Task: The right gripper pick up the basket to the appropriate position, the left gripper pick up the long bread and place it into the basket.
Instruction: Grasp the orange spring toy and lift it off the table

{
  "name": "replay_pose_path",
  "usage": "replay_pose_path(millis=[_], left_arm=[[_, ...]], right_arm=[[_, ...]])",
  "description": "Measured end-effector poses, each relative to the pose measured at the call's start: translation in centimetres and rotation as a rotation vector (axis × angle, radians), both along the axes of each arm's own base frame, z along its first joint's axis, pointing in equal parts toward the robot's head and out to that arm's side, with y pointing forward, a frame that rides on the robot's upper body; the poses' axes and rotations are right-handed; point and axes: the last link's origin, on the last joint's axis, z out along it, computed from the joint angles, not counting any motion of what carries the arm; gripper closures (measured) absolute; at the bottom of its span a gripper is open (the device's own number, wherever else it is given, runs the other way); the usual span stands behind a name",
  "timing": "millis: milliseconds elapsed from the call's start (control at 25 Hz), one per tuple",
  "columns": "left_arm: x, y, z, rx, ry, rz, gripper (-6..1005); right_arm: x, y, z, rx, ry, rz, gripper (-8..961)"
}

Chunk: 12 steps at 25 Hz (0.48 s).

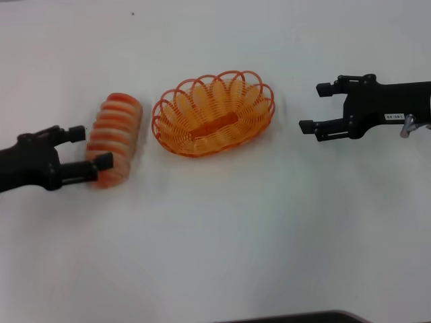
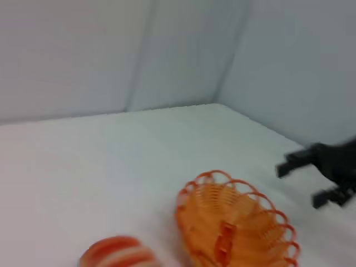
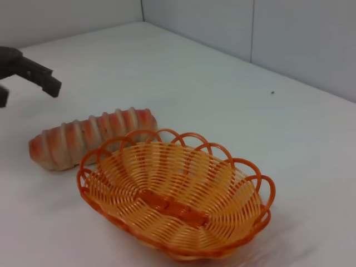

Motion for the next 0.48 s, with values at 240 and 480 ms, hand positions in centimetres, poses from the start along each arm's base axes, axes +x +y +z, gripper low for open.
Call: replay_pose_path(millis=[240,480], left_arm=[[-0.1,2.1,2.8,-0.079,-0.014,0.341,92],[1.0,4.4,3.7,-0.145,0.15,0.529,92]], right_arm=[[-0.1,0.1,0.0,0.004,0.008,0.001,53],[-0.3,0.3,0.1,0.007,0.009,0.004,53]])
